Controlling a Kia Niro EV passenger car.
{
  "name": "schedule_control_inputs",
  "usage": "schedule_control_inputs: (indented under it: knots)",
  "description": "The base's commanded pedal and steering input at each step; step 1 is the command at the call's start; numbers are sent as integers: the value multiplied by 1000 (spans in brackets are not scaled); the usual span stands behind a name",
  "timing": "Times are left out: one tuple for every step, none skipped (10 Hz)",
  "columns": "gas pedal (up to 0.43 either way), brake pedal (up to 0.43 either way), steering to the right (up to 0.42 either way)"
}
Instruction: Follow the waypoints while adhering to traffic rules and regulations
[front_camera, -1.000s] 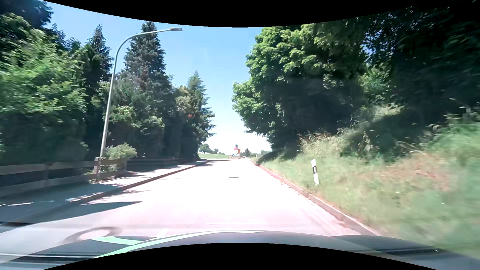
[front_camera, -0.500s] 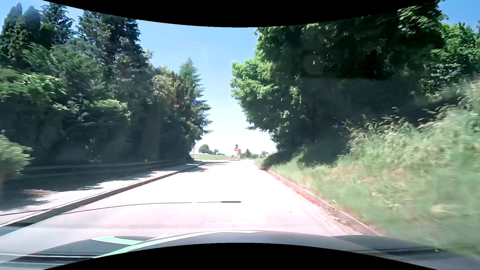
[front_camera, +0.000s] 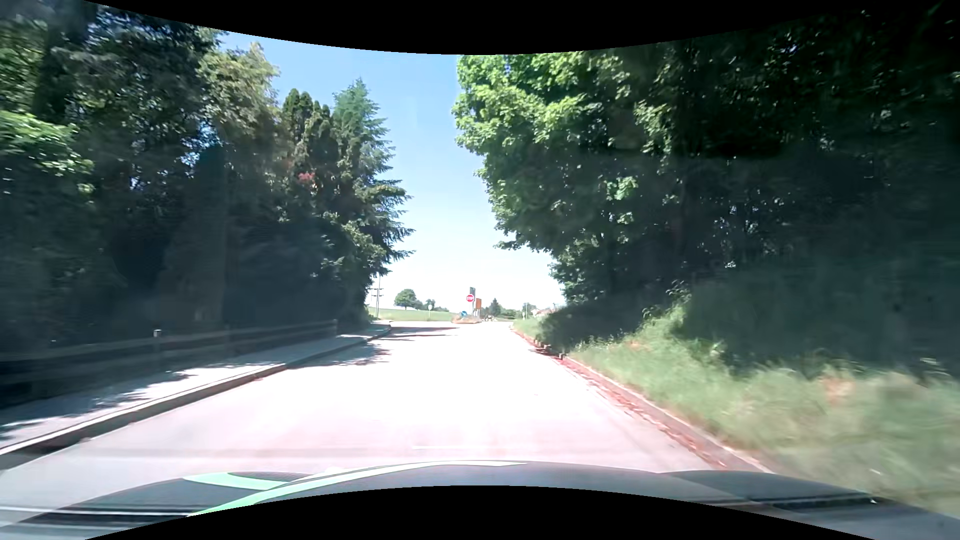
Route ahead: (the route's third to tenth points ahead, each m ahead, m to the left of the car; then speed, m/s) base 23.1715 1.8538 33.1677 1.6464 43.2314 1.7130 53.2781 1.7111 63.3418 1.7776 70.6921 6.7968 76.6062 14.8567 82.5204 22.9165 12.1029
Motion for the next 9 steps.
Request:
schedule_control_inputs:
  knots:
    - [28,0,5]
    - [28,0,5]
    - [28,0,5]
    - [28,0,5]
    - [28,0,5]
    - [28,0,5]
    - [28,0,5]
    - [28,0,5]
    - [28,0,5]
